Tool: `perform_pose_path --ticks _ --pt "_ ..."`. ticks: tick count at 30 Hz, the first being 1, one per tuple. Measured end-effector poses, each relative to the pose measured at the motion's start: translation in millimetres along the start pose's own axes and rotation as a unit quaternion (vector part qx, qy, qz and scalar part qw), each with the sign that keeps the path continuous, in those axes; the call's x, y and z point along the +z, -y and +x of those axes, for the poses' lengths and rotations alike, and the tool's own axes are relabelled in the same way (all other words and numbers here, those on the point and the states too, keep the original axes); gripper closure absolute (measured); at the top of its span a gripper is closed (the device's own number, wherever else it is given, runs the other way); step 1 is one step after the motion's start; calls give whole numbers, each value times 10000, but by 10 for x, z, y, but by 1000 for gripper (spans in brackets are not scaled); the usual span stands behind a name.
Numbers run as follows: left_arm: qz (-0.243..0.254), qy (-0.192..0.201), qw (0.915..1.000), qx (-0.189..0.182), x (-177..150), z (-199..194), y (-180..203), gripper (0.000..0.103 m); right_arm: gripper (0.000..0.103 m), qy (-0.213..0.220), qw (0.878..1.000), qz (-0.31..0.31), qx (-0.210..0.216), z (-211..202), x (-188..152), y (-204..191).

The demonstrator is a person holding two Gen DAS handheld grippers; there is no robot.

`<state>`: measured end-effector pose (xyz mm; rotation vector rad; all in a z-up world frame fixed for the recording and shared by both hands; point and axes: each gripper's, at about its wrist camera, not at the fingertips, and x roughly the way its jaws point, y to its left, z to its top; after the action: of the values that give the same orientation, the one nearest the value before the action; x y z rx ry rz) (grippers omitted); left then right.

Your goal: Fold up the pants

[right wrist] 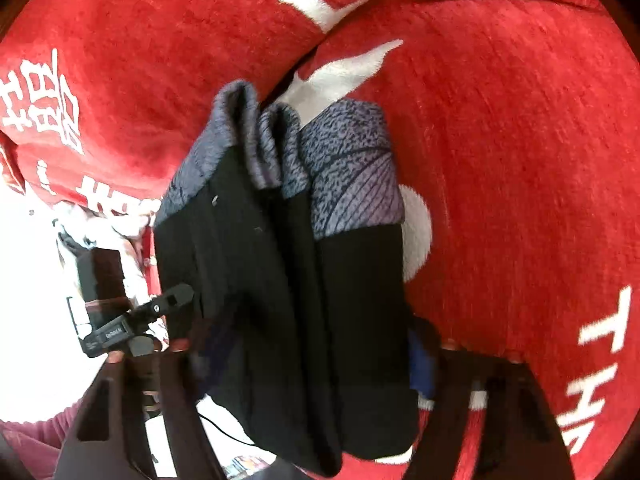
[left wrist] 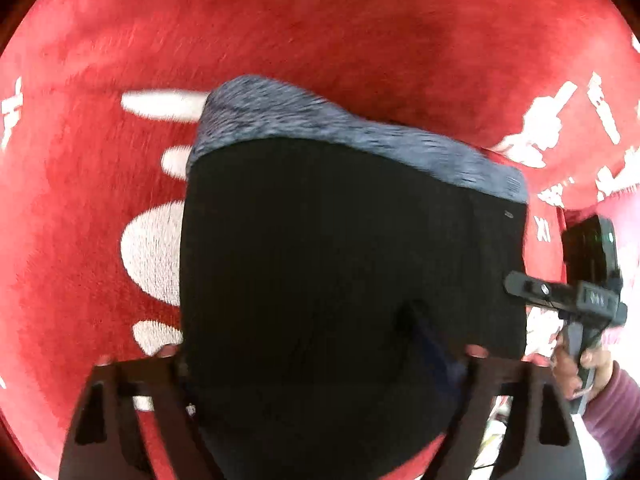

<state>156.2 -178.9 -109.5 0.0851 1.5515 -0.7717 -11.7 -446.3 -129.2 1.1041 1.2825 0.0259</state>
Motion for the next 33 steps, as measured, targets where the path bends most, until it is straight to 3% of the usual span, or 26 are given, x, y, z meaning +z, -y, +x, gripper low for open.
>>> perform_pose_path --ticks 2,5,8,13,18,21,23,24,25,28,31,33 --pt "246 103 9996 81 -55 -103 92 36 51 80 10000 -26 31 -63 -36 -70" --pt "378 204 9991 72 -148 -254 163 42 56 149 9996 31 252 -155 -117 -129" --pt "414 239 9989 27 -245 -423 170 42 57 116 9985 112 526 -220 -228 -177" --pt "572 220 9977 279 -493 -679 164 42 57 4 9963 107 852 -188 -534 -380" --pt "419 33 9977 535 -832 -814 -175 42 57 -171 9953 144 945 -39 -878 -484" --pt "213 -157 9962 836 -988 -632 -363 37 57 -356 9973 1 647 152 -984 -462" --pt "83 -182 9946 1020 -1051 -524 -468 25 56 -504 9984 -148 187 333 -1016 -474" --pt "59 -65 9927 1201 -1088 -496 -520 8 53 -553 9980 -298 -110 397 -1028 -485" --pt "73 39 9911 1326 -1102 -486 -541 0 42 -531 9962 -514 -459 439 -1035 -506" --pt "-32 27 9914 1309 -1109 -452 -614 0 21 -361 9832 -1094 -1417 479 -1033 -639" --pt "-71 -57 9901 1397 -1089 -507 -614 0 19 -240 9755 -1141 -1864 445 -1016 -756" --pt "78 30 9847 1743 -1093 -611 -520 0 19 -106 9685 -1157 -2201 378 -1027 -819"
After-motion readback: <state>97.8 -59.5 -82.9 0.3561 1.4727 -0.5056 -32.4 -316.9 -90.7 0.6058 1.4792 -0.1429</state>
